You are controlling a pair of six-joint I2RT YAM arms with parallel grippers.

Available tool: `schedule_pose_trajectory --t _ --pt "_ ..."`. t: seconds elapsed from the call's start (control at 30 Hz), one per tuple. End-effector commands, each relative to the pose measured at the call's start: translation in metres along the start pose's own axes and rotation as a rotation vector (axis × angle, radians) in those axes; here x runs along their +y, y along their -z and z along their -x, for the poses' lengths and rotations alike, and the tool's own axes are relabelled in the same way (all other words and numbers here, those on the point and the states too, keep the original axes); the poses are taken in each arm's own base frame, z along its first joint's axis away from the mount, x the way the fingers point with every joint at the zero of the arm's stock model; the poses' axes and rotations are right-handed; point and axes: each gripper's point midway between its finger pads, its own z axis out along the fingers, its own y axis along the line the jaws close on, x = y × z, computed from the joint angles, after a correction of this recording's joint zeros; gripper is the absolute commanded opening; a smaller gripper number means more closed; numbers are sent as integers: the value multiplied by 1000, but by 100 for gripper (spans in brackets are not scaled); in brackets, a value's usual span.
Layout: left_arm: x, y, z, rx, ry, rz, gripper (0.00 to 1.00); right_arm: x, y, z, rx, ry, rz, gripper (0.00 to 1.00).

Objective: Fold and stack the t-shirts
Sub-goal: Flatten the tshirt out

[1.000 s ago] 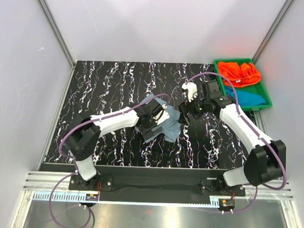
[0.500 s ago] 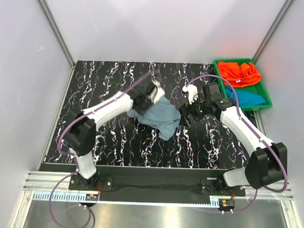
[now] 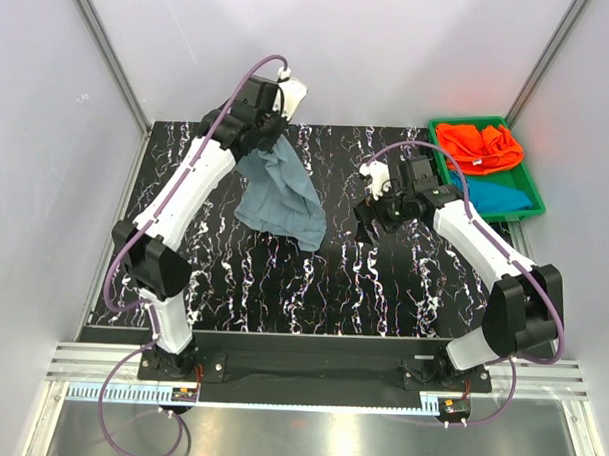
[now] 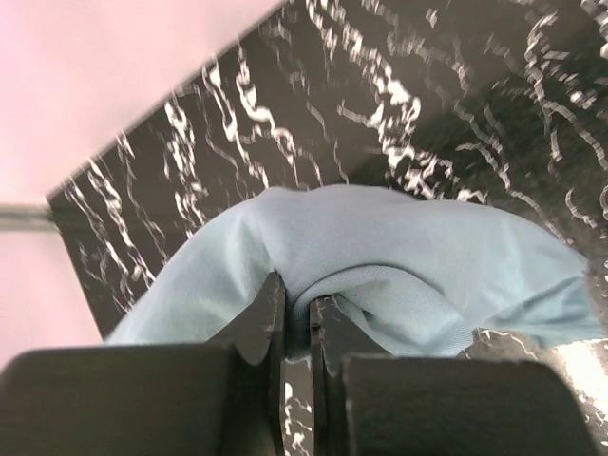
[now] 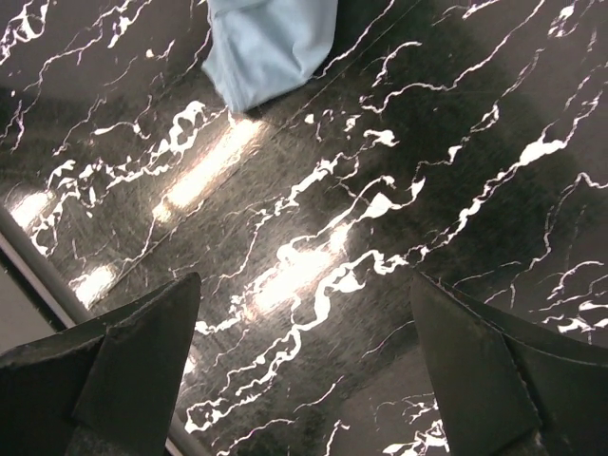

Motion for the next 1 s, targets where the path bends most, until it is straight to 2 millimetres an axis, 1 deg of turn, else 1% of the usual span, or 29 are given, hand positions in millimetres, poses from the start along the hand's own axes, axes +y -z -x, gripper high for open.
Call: schedule_pose_trajectory --t 0.0,0.03,0.07,0.1,0.13,0.17,0.2,0.23,0.27,0.33,0.37,0.4,0.43,0.47,0.5,0.53,0.57,0.6,0.63,0.67,0.7,0.73,0.77,0.8,0.83,0.93,0.97 --pt "4 52 55 -185 -59 41 0 -5 13 28 -90 45 -50 99" --pt "-8 62 68 -231 -103 52 0 -9 14 32 -106 29 -79 99" --pt "-16 72 75 -260 -117 43 0 -13 14 32 -108 21 -103 100" --pt "-20 92 87 -316 -117 27 0 -26 14 26 -92 2 -176 100" --pt "-29 104 94 -344 -107 -2 0 -37 19 32 -126 -44 -245 100" --pt "-39 125 112 -409 -97 -32 0 -50 27 33 -152 -90 -310 100" --pt "-42 138 120 -443 -91 -44 0 -77 43 27 -187 -165 -407 100" --pt "-45 149 130 -480 -76 -50 0 -87 64 44 -297 -237 -463 100" --pt "-43 173 147 -552 -53 -55 0 -98 77 49 -342 -278 -509 100" --pt "-45 194 167 -631 -22 -79 0 -119 114 61 -438 -380 -622 100" --pt "-39 212 179 -686 -5 -68 0 -123 126 66 -467 -403 -656 100" --pt "-36 217 184 -704 6 -57 0 -133 144 73 -511 -425 -729 100" --pt "-26 222 188 -723 24 -16 0 -136 160 78 -557 -443 -762 100" --pt "-21 218 185 -710 23 14 0 -141 172 81 -585 -452 -806 100" --pt "-15 211 181 -687 18 41 0 -141 182 90 -620 -444 -820 100" --pt "0 195 168 -633 35 90 0 -142 189 96 -645 -442 -828 100" --pt "-2 152 140 -510 30 99 0 -141 191 100 -657 -437 -818 100" --pt "4 125 113 -404 35 126 6 -140 192 104 -667 -438 -806 100" --pt "21 97 84 -299 55 164 21 -138 189 105 -664 -438 -790 100" --pt "18 62 43 -158 35 162 48 -135 185 107 -663 -437 -759 100" --pt "19 35 15 -50 20 171 77 -134 181 106 -651 -436 -741 100" --pt "25 21 -15 54 18 176 98 -132 175 105 -641 -434 -716 100" --pt "20 2 -48 145 4 162 99 -130 171 105 -633 -429 -697 100" --pt "24 -8 -56 141 22 173 99 -127 164 103 -619 -427 -669 100" --pt "25 -18 -87 203 31 177 99 -126 162 102 -615 -426 -661 99" --pt "29 -18 -97 189 54 197 99 -121 154 96 -570 -395 -625 100" --pt "29 -16 -95 180 61 198 99 -117 146 89 -536 -388 -600 99"
